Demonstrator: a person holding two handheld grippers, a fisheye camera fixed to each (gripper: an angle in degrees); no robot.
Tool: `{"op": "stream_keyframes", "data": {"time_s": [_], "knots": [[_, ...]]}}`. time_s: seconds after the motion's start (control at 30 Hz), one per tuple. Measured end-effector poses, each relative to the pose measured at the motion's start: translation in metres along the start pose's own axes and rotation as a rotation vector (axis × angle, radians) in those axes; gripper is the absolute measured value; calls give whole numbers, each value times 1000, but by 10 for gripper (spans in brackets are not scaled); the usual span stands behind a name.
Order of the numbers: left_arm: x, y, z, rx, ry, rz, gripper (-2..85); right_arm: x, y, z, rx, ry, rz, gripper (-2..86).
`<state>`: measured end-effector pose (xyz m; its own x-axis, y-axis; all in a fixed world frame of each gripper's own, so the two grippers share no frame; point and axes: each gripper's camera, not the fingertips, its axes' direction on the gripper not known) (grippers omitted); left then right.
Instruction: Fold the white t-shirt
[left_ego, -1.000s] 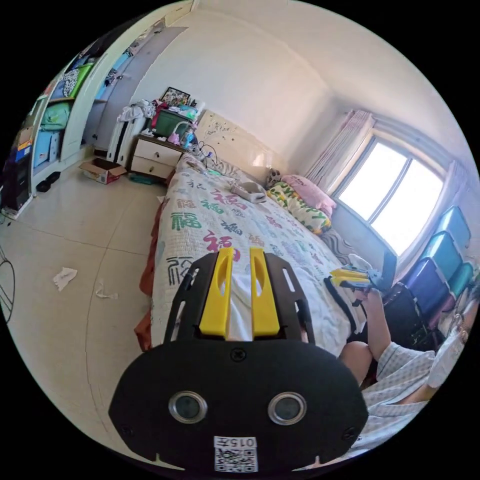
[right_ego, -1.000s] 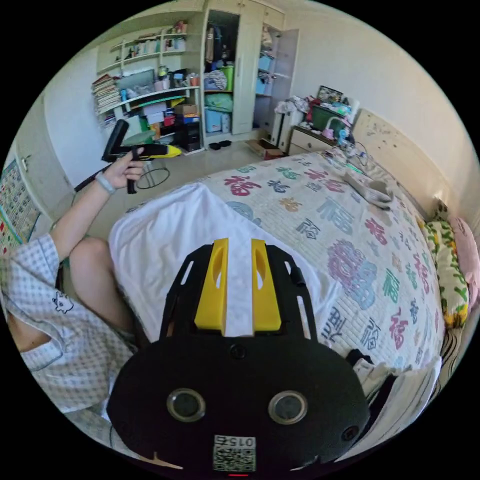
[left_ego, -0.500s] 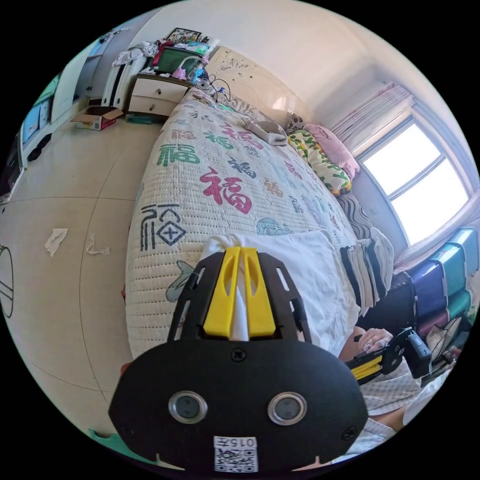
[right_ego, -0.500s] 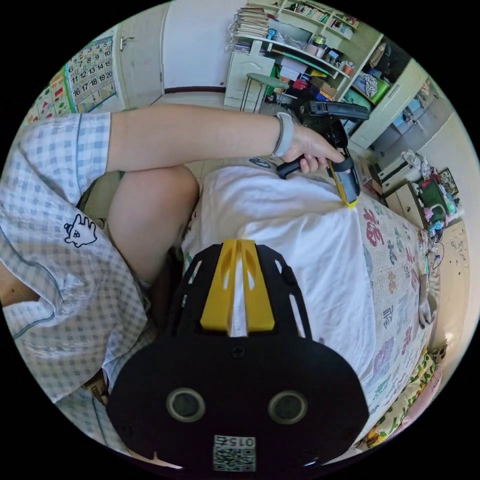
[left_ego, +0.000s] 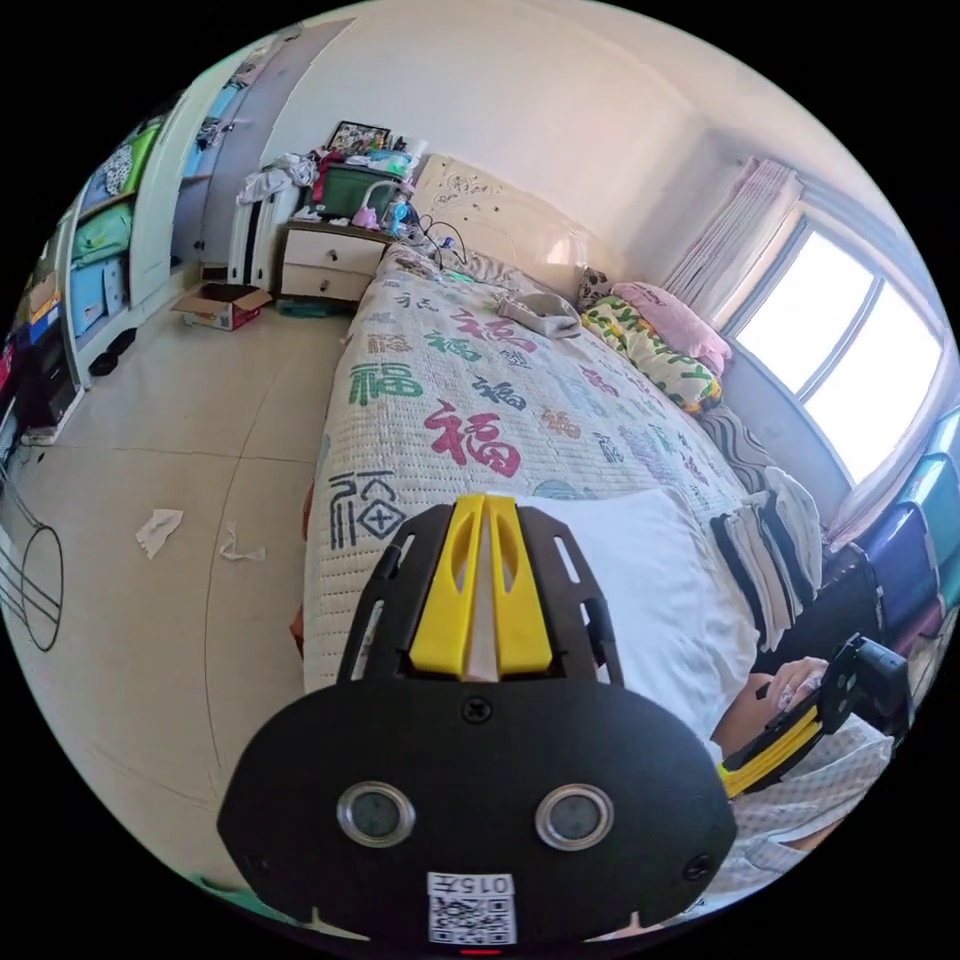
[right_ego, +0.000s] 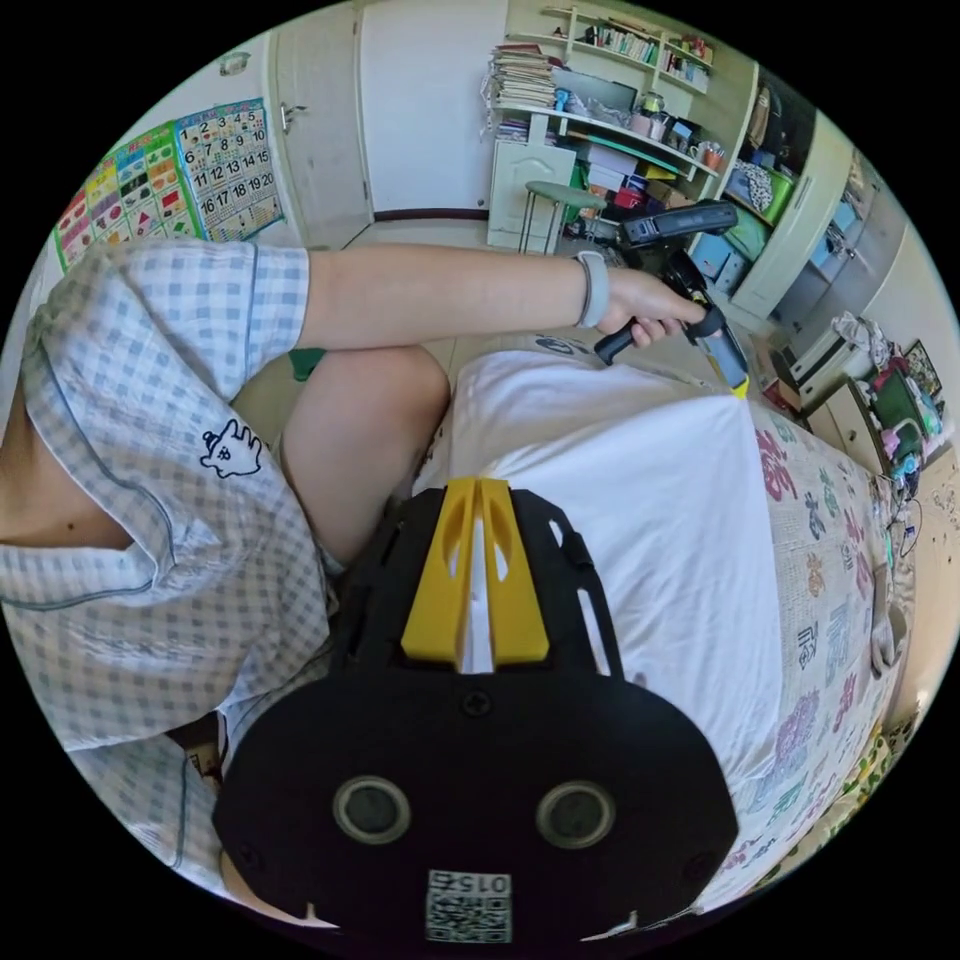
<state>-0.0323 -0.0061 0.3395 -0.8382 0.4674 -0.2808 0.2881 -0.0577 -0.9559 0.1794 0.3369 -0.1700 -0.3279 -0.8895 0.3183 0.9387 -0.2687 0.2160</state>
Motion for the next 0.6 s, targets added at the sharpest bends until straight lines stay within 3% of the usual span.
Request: {"op": "stream_keyframes", "data": {"time_s": [0.13,0.27,0.47,0.6], "knots": [[20,3,27,-108,-119,45,8,4,-4,37,-101,-74,80,47],[43,8,14,-96,-249,84,23,-10,-2,22,-67,12,55,53],[89,24,-26,-12,-85,187,46,-16,19,-30,77,-75,49,64],[142,36,-30,24,-100,330,48,-6,59,-71,143,110,174,64]]}}
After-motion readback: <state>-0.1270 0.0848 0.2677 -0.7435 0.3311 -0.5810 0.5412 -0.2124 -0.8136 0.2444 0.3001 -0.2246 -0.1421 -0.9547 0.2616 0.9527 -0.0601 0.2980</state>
